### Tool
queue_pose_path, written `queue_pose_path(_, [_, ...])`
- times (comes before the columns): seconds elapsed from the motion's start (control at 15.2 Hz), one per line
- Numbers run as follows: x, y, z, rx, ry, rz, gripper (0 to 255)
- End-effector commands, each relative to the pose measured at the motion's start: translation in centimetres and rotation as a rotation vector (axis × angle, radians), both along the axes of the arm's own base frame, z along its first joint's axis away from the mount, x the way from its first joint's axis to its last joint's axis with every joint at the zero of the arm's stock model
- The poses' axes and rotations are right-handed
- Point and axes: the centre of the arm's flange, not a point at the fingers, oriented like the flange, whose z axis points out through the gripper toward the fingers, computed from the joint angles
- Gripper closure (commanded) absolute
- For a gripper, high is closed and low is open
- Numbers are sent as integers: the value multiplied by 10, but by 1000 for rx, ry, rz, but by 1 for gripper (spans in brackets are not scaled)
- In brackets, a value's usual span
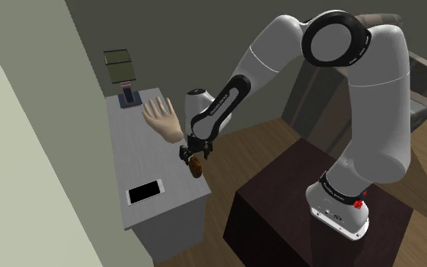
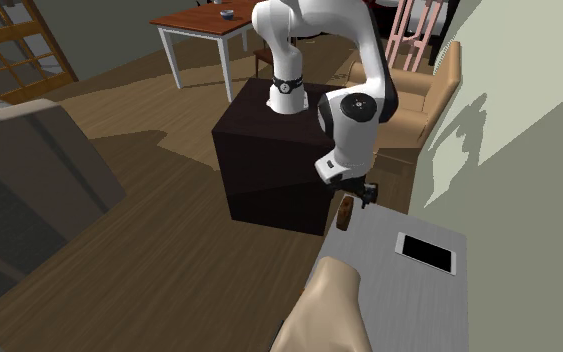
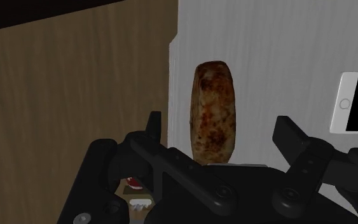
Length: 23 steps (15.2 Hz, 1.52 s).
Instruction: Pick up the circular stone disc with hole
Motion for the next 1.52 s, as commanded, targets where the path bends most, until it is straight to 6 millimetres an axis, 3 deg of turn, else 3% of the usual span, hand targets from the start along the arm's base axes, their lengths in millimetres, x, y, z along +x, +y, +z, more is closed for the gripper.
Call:
queue_pose_path(0.0, [1,1,-12,1,0,-2,0])
queue_pose_path(0.26, [1,1,-36,1,0,-2,0])
queue_pose_path(0.4, [1,1,-36,1,0,-2,0])
queue_pose_path(0.46, [1,1,-35,1,0,-2,255])
queue_pose_path(1.06, [1,1,-36,1,0,-2,255])
queue_pose_path(1.45, [1,1,-4,1,0,-2,255])
